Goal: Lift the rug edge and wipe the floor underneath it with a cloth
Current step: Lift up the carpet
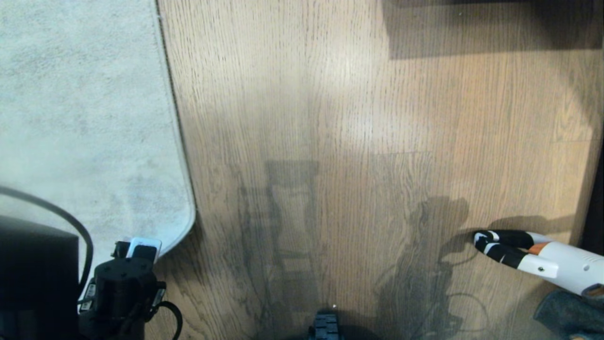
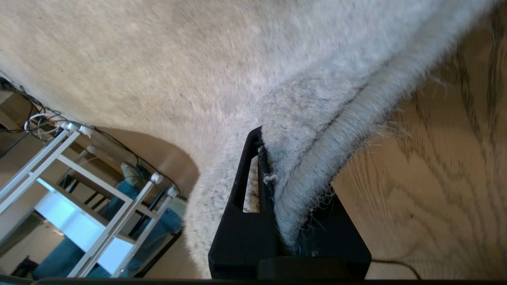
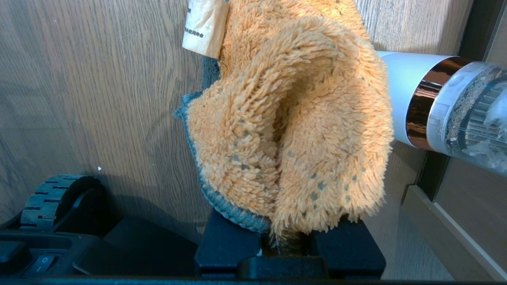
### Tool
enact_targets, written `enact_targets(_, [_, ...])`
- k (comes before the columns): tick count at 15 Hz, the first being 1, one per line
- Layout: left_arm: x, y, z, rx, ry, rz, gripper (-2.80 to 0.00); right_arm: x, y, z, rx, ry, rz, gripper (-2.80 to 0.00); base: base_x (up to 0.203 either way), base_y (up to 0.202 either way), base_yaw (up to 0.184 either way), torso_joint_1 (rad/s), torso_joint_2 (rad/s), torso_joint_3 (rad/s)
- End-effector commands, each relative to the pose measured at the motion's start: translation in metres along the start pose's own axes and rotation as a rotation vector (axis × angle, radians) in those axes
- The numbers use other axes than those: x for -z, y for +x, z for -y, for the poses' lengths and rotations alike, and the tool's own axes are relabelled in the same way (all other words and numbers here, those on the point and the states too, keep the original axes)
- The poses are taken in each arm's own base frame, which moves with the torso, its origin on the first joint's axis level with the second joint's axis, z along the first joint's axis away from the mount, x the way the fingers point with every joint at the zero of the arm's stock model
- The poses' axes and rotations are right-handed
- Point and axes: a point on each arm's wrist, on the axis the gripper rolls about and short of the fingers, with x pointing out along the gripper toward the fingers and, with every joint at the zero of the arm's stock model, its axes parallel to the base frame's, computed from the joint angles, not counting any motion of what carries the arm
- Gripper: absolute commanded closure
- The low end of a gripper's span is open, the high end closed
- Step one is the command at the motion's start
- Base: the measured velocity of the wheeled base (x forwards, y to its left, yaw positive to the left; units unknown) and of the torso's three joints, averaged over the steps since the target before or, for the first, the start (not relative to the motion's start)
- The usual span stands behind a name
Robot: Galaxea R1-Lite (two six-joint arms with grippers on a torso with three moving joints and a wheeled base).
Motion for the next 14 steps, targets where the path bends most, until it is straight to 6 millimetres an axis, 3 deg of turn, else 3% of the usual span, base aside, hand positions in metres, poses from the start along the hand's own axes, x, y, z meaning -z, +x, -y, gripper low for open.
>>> enact_targets(1, [-0.016,-0.007,-0.013,-0.022,-0.101,0.087,0.00,0.000,0.000,0.000,-0.001,-0.001,-0.001,0.00,0.000,0.000,0.000,0.000,0.00,0.000])
enact_targets(14, [-0.043,-0.031,-0.070,-0.155,-0.298,0.245,0.00,0.000,0.000,0.000,-0.001,-0.001,-0.001,0.00,0.000,0.000,0.000,0.000,0.00,0.000])
